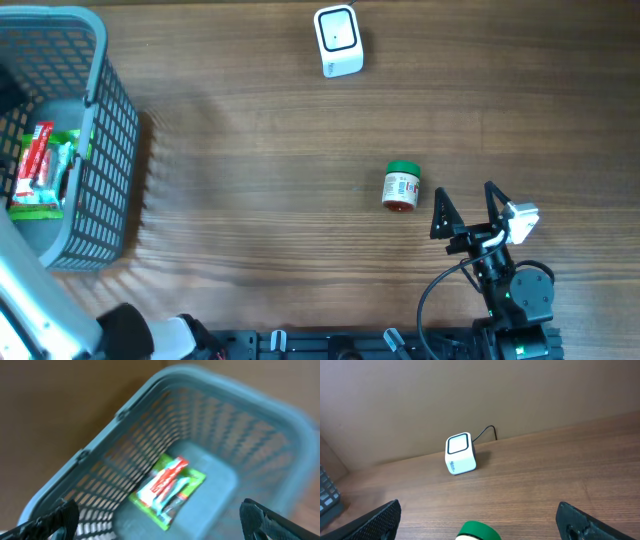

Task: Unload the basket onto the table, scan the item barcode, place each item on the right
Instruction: 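Reach the left gripper back into the basket and grasp the snack bag, then carry the green snack bag and red stick out, drop them on table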

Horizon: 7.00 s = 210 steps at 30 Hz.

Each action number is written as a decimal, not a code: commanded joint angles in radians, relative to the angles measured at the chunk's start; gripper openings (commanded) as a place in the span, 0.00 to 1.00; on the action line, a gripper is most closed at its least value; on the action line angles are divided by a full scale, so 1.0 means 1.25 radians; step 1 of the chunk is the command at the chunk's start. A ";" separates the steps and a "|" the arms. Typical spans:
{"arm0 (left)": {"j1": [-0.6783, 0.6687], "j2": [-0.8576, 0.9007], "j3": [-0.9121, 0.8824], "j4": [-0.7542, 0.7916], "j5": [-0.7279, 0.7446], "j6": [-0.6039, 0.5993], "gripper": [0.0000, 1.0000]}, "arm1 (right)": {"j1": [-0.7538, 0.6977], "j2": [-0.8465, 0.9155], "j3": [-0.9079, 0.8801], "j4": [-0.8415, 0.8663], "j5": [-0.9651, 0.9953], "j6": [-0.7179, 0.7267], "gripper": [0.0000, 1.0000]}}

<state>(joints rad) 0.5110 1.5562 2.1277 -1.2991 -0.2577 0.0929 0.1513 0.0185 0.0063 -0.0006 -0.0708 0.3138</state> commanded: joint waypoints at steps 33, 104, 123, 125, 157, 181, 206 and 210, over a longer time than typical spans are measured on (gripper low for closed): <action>0.153 0.569 -0.082 0.040 0.176 0.408 1.00 | -0.005 -0.004 -0.001 0.002 -0.001 0.006 1.00; 0.149 0.628 -0.353 0.209 0.268 0.506 1.00 | -0.005 -0.004 -0.001 0.002 -0.001 0.006 1.00; 0.148 0.595 -0.336 0.245 0.322 0.380 0.04 | -0.005 -0.004 -0.001 0.002 -0.001 0.006 1.00; 0.148 0.557 -0.264 0.212 0.313 0.302 0.04 | -0.005 -0.003 -0.001 0.002 -0.001 0.006 1.00; -0.617 -0.048 0.087 -0.281 0.030 -0.377 0.04 | -0.005 -0.004 -0.001 0.002 -0.001 0.006 1.00; -0.743 0.208 -0.714 0.295 0.188 -0.497 0.79 | -0.005 -0.004 -0.001 0.002 -0.001 0.006 1.00; -0.753 0.188 -0.635 0.210 0.142 -0.475 0.04 | -0.005 -0.004 -0.001 0.002 -0.001 0.006 1.00; -0.752 0.188 -0.634 0.210 0.142 -0.475 1.00 | -0.005 -0.004 -0.001 0.002 -0.001 0.006 1.00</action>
<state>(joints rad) -0.4248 1.8137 1.3163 -1.0393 -0.0807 -0.5064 0.1513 0.0185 0.0063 -0.0006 -0.0711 0.3138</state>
